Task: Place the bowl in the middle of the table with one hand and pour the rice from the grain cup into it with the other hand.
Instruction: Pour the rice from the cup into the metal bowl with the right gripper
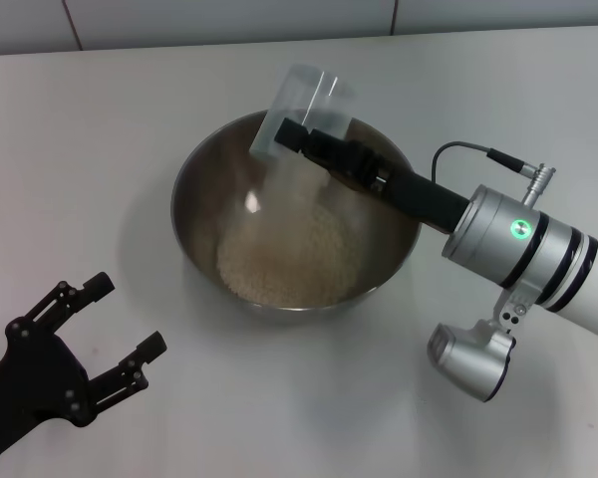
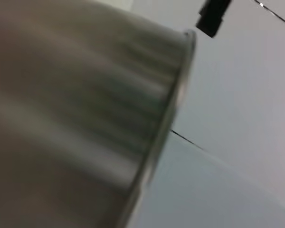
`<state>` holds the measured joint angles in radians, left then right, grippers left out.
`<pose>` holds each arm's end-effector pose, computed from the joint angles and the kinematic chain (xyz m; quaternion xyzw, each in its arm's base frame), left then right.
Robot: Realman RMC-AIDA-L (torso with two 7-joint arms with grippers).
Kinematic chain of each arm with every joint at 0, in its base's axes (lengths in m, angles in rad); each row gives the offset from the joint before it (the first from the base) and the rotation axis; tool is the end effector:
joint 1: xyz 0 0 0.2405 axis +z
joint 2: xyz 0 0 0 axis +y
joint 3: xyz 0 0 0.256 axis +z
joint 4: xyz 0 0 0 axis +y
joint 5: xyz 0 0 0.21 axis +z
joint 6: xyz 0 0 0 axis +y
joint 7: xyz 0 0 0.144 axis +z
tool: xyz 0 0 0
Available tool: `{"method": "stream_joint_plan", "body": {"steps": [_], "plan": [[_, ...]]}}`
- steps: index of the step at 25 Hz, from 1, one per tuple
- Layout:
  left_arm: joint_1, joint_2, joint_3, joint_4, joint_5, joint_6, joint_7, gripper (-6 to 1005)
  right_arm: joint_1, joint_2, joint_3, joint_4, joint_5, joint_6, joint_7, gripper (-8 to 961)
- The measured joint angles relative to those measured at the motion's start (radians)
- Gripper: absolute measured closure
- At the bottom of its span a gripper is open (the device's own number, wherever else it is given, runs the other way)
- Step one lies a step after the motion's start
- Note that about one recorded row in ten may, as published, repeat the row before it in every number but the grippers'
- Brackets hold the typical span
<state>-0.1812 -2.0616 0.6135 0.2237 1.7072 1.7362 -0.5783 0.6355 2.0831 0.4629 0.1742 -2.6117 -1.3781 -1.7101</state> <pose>-0.3313 0.1908 -0.0230 -0.8699 -0.1446 -0.3725 0.2893 0.2038 0.3193 -0.0873 -0.4833 -0.7199 -0.0339 0.4969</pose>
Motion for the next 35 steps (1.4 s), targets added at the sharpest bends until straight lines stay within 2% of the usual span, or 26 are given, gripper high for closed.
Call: {"method": "stream_joint_plan", "body": {"steps": [9, 17, 20, 24, 25, 26, 31, 34, 35], "plan": [[-0.001, 0.0, 0.0, -0.001, -0.002, 0.0, 0.0, 129, 0.003, -0.001, -0.001, -0.006, -0.012, 0.0, -0.056, 941], [0.0, 0.0, 0.0, -0.001, -0.001, 0.0, 0.0, 129, 0.0, -0.002, 0.003, -0.005, -0.011, 0.0, -0.046, 940], [0.001, 0.0, 0.0, -0.001, 0.001, 0.0, 0.0, 129, -0.009, -0.002, 0.009, 0.006, -0.008, -0.001, 0.017, 940], [0.002, 0.0, 0.001, -0.001, 0.002, 0.0, 0.0, 129, -0.048, -0.001, 0.052, 0.059, -0.004, -0.008, 0.297, 942], [0.002, 0.0, 0.001, -0.001, 0.003, 0.001, 0.0, 129, -0.071, 0.002, 0.086, 0.087, -0.003, -0.003, 0.485, 942], [0.002, 0.0, 0.001, -0.001, 0.003, 0.002, 0.0, 129, -0.071, 0.002, 0.086, 0.087, -0.003, -0.003, 0.485, 942], [0.002, 0.0, 0.0, -0.001, 0.004, 0.007, 0.0, 129, -0.111, 0.003, 0.132, 0.125, -0.003, -0.001, 0.946, 942], [0.002, 0.0, 0.001, -0.001, 0.005, 0.007, 0.0, 129, -0.117, 0.003, 0.143, 0.131, -0.002, -0.001, 1.234, 941], [0.001, 0.0, 0.002, -0.001, 0.005, 0.007, 0.0, 129, -0.117, 0.003, 0.152, 0.13, 0.002, 0.002, 1.422, 941]]}}
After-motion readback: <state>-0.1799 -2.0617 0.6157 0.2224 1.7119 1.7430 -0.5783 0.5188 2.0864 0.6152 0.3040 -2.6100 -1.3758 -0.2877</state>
